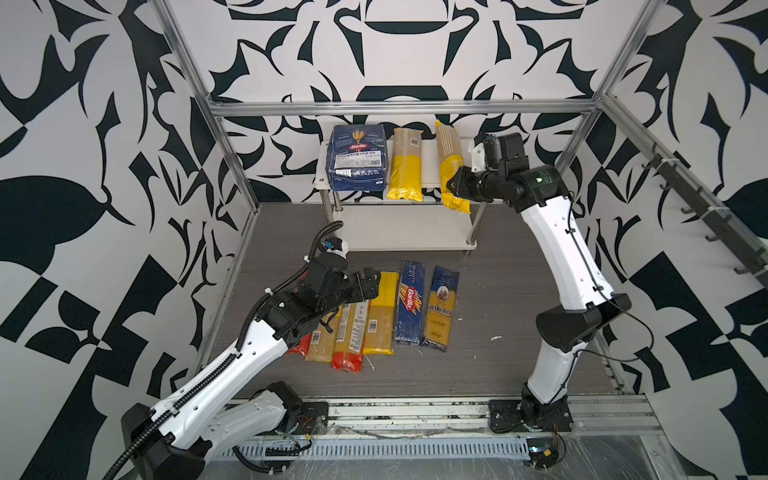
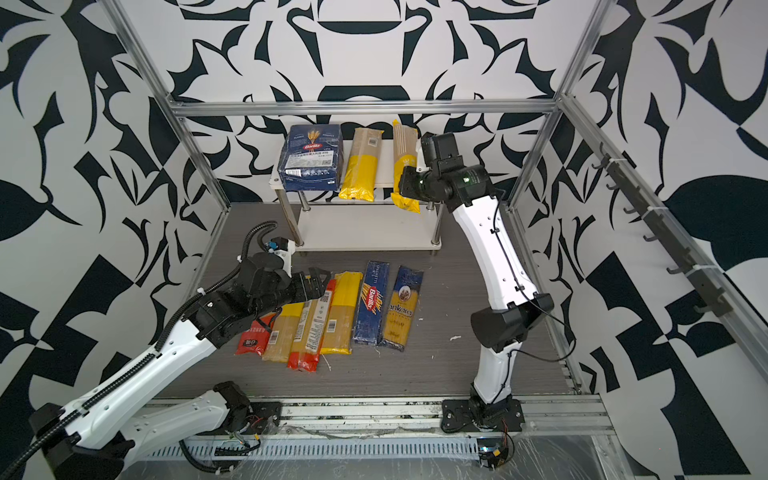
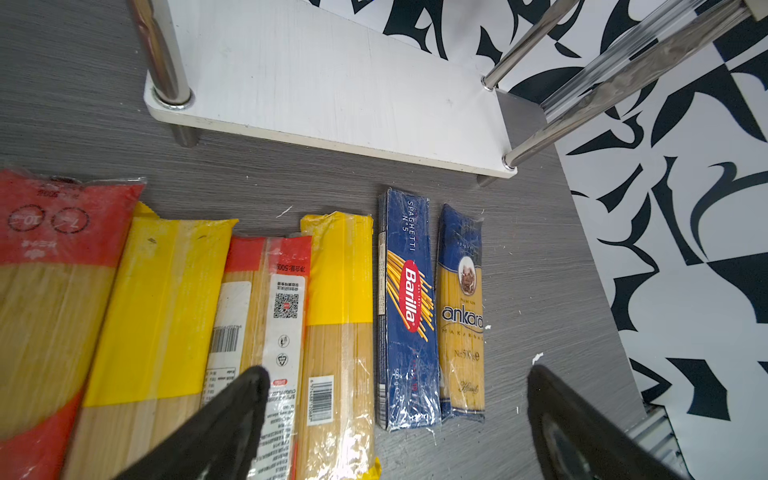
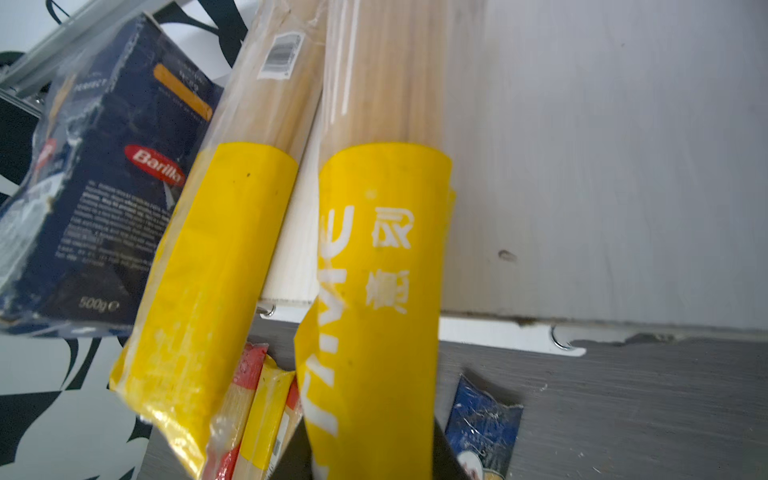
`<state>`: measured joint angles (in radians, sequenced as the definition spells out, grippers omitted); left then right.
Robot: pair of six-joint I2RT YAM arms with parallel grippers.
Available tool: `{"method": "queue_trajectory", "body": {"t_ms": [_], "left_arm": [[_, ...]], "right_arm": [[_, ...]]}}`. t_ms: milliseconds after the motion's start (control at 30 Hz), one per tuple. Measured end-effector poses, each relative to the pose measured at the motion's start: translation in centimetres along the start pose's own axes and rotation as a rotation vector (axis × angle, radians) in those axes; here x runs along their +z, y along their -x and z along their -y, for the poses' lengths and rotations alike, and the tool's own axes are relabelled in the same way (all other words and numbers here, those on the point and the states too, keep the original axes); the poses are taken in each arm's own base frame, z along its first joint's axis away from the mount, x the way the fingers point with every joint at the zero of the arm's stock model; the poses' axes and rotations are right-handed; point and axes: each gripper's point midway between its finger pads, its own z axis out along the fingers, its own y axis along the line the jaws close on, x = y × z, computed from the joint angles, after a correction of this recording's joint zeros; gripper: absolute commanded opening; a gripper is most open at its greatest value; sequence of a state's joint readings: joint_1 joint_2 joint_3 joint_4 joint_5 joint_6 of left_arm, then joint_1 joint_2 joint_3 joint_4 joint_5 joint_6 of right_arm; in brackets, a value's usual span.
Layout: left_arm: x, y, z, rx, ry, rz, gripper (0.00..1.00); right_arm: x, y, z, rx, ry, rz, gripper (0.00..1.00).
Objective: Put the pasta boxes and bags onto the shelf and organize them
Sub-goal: 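Stand the yellow bag on the upper shelf beside the other yellow bag, then open the right gripper and withdraw it down to the table packs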
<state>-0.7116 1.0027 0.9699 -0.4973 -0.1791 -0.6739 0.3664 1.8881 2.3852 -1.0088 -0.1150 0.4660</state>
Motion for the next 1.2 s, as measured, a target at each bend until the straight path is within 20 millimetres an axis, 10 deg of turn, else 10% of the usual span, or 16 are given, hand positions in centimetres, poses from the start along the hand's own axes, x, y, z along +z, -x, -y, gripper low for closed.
{"method": "queue_trajectory", "body": {"t_ms": [233,900,967,1200], "left_arm": [[0.8,-0.4,-0.4,0.027,0.024,-0.019,1.00],[0.6,-0.1,-0.9,0.040,0.040,-0.009,0.99],[0.2,0.1,-0.8,0.039,0.035,0.004,0.99],[-2.1,1.1,-0.7,0.026,0.014,0.065,0.99]], "right_arm": [[2.1,2.0,-0.6,0.039,0.052,0.022,0.09],[3.0,2.7,-1.8,0.077,0.144,0.021,0.61],[2.6,2.7,-1.9,0.079,0.148,0.024,0.76],[-1.4,4.0,-3.2,0.053,0.182,0.090,0.78]]}}
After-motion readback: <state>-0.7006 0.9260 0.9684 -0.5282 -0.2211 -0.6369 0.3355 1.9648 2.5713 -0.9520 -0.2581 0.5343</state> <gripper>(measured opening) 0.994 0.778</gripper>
